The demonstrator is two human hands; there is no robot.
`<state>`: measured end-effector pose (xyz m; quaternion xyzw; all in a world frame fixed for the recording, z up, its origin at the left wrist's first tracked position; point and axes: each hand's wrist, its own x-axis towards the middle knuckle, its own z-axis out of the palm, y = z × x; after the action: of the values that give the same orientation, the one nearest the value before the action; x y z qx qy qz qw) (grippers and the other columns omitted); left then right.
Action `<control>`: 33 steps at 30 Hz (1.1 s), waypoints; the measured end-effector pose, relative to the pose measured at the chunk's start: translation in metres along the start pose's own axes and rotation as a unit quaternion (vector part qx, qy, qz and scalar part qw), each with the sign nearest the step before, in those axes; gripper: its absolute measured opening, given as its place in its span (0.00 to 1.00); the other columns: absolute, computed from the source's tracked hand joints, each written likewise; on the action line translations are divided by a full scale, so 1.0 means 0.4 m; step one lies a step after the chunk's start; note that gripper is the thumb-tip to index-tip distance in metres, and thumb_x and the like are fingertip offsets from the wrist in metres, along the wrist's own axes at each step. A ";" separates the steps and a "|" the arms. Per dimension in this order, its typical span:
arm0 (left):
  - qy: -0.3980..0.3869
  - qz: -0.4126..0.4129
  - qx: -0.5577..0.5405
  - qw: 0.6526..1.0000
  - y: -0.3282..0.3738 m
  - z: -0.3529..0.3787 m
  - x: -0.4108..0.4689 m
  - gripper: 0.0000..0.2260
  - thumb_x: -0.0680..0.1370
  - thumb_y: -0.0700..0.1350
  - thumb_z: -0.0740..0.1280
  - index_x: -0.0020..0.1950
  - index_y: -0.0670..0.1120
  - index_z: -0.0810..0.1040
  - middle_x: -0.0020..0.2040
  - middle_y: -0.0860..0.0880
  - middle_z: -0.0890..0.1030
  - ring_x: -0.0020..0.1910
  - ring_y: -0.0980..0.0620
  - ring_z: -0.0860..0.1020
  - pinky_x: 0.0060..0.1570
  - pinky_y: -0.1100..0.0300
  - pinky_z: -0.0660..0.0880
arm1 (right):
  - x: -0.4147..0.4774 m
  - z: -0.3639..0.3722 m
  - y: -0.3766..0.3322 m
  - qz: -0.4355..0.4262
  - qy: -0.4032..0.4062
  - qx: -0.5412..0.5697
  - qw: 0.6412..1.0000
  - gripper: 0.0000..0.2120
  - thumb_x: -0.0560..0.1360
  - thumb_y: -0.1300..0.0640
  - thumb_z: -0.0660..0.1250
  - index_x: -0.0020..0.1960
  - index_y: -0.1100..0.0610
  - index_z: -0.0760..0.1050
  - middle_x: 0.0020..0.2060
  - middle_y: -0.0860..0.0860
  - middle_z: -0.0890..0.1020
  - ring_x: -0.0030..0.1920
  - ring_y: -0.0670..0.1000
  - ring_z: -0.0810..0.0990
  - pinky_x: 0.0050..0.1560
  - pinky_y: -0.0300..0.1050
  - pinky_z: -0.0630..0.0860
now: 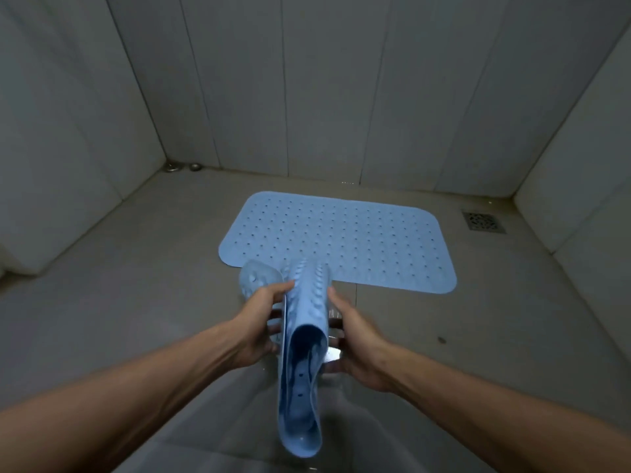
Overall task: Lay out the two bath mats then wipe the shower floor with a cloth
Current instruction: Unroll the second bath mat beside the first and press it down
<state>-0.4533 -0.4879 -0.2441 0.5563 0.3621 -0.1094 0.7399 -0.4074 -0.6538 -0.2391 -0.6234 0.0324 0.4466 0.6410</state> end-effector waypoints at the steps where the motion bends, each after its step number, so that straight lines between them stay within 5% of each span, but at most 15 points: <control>1: -0.004 -0.003 -0.005 1.000 -0.021 0.002 -0.004 0.22 0.74 0.57 0.69 0.60 0.43 0.82 0.53 0.43 0.84 0.53 0.40 0.82 0.60 0.49 0.76 | 0.012 0.006 0.031 -0.006 0.022 -0.016 1.000 0.25 0.79 0.34 0.59 0.68 0.47 0.74 0.54 0.51 0.85 0.53 0.54 0.84 0.48 0.55 0.82; 3: -0.019 -0.003 -0.020 1.000 -0.055 -0.009 0.007 0.20 0.74 0.56 0.69 0.60 0.45 0.83 0.56 0.42 0.83 0.54 0.38 0.82 0.60 0.46 0.76 | 0.035 0.005 0.085 -0.046 0.050 -0.029 0.997 0.22 0.78 0.40 0.64 0.70 0.43 0.70 0.56 0.49 0.84 0.53 0.53 0.85 0.54 0.56 0.81; 6: -0.026 -0.015 -0.027 0.999 -0.099 -0.010 0.012 0.12 0.77 0.56 0.66 0.45 0.47 0.80 0.40 0.45 0.77 0.32 0.51 0.78 0.37 0.58 0.74 | 0.039 0.000 0.147 -0.081 0.075 -0.066 0.992 0.22 0.77 0.52 0.67 0.68 0.38 0.67 0.57 0.47 0.83 0.52 0.51 0.85 0.56 0.55 0.81; 7: -0.018 -0.017 -0.017 1.000 -0.113 -0.004 0.011 0.13 0.77 0.57 0.66 0.45 0.48 0.78 0.40 0.46 0.76 0.32 0.52 0.77 0.35 0.58 0.72 | 0.039 -0.001 0.166 -0.087 0.082 -0.083 0.989 0.23 0.76 0.54 0.65 0.67 0.37 0.67 0.57 0.47 0.83 0.53 0.51 0.85 0.57 0.55 0.81; 11: 0.076 0.031 0.034 0.996 -0.155 0.008 0.024 0.25 0.66 0.66 0.72 0.57 0.55 0.74 0.55 0.46 0.81 0.50 0.47 0.81 0.52 0.49 0.79 | 0.042 0.006 0.210 -0.078 0.144 -0.166 0.972 0.38 0.64 0.40 0.63 0.74 0.32 0.59 0.69 0.48 0.74 0.62 0.53 0.78 0.65 0.58 0.75; 15: 0.068 0.038 0.014 0.997 -0.163 0.016 0.029 0.23 0.75 0.58 0.71 0.63 0.52 0.66 0.53 0.46 0.81 0.48 0.46 0.83 0.54 0.45 0.80 | 0.026 0.039 0.233 -0.083 0.163 -0.247 0.952 0.45 0.64 0.28 0.66 0.76 0.31 0.51 0.70 0.46 0.69 0.68 0.51 0.73 0.69 0.57 0.71; 19: 0.010 0.070 0.072 0.995 -0.152 0.022 0.035 0.24 0.76 0.58 0.67 0.70 0.56 0.66 0.56 0.48 0.82 0.50 0.47 0.84 0.55 0.46 0.80 | 0.035 0.054 0.245 -0.131 0.184 -0.223 0.948 0.43 0.65 0.33 0.69 0.75 0.31 0.53 0.67 0.44 0.74 0.67 0.47 0.75 0.67 0.54 0.74; 25: -0.061 0.124 0.116 0.984 -0.124 0.017 0.033 0.14 0.82 0.52 0.56 0.64 0.60 0.75 0.52 0.56 0.85 0.40 0.61 0.84 0.32 0.64 0.76 | 0.036 0.069 0.254 -0.163 0.207 -0.147 0.953 0.43 0.66 0.39 0.71 0.76 0.32 0.53 0.69 0.43 0.73 0.65 0.44 0.76 0.67 0.52 0.74; 29: -0.099 0.135 0.093 0.981 -0.120 0.010 0.043 0.17 0.83 0.50 0.53 0.67 0.58 0.76 0.56 0.53 0.85 0.52 0.54 0.84 0.50 0.59 0.80 | 0.049 0.062 0.258 -0.168 0.189 -0.131 0.959 0.43 0.68 0.44 0.73 0.77 0.34 0.55 0.68 0.40 0.75 0.63 0.42 0.78 0.67 0.52 0.75; 33: -0.076 0.115 0.096 0.986 -0.120 -0.011 0.051 0.20 0.81 0.55 0.53 0.65 0.50 0.78 0.54 0.46 0.86 0.53 0.47 0.84 0.49 0.55 0.80 | 0.063 0.032 0.247 -0.147 0.164 -0.146 0.965 0.45 0.66 0.44 0.74 0.76 0.32 0.54 0.68 0.42 0.75 0.62 0.45 0.79 0.66 0.54 0.75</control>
<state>-0.4677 -0.4961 -0.2936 0.6531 0.2264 -0.0997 0.7158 -0.4595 -0.6472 -0.3272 -0.7725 -0.0202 0.2392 0.5879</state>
